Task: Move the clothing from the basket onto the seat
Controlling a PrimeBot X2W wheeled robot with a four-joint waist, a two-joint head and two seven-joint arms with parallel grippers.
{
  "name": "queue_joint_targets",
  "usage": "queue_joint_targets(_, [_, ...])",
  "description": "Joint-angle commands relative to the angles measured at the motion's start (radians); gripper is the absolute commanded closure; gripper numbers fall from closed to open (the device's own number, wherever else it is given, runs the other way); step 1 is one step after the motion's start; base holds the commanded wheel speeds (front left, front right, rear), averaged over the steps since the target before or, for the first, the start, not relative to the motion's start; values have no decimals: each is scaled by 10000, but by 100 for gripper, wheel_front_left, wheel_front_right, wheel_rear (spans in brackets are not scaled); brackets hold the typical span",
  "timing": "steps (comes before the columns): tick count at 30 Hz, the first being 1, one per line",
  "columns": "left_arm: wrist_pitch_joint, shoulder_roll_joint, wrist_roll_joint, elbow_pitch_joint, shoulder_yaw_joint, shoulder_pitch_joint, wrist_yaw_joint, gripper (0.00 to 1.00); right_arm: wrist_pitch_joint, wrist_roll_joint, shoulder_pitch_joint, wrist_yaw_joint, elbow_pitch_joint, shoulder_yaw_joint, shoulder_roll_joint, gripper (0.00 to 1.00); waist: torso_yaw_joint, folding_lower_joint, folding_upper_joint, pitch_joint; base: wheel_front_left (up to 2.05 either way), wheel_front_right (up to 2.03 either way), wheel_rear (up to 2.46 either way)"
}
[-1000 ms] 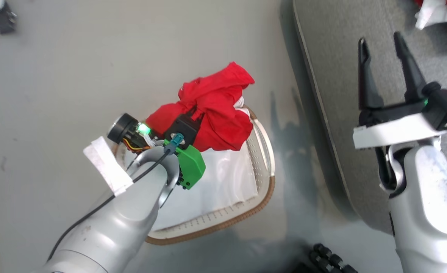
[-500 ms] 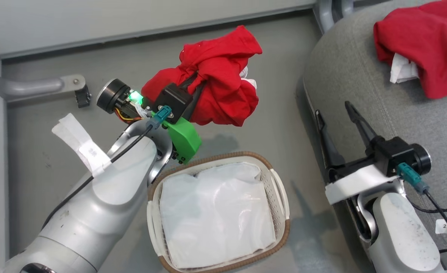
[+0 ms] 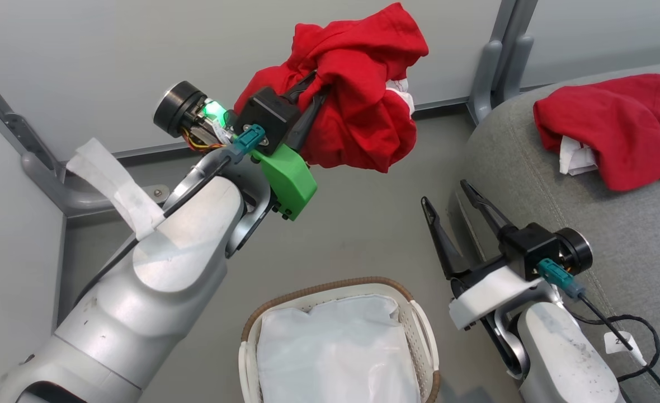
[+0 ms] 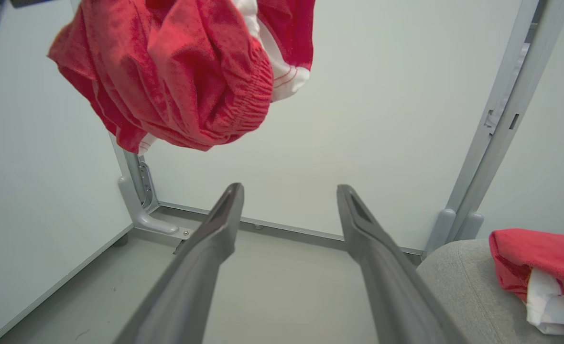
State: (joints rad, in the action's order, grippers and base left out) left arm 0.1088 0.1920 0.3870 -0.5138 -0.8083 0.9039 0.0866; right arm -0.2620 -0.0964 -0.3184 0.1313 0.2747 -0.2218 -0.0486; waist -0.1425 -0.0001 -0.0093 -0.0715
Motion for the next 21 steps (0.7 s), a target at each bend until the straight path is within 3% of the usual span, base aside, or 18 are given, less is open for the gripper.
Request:
queue_joint_targets(1, [-67,4,146,117,44,136,-68,100,-46,-26,-77,-11,85,-114,-33,0,115,1,93,213,0,0,0])
queue_joint_targets(11, [-417,1,217,908,-178,-181,-176,100,-46,-62,-729,-11,227,-843,-35,0,291,1,93,380,0,0,0])
queue_joint_targets(21, [-598,-18,346,1362,-395,-485,-203,100,-46,-375,-1398,-11,190,-859,-33,0,430,1,93,440,0,0,0])
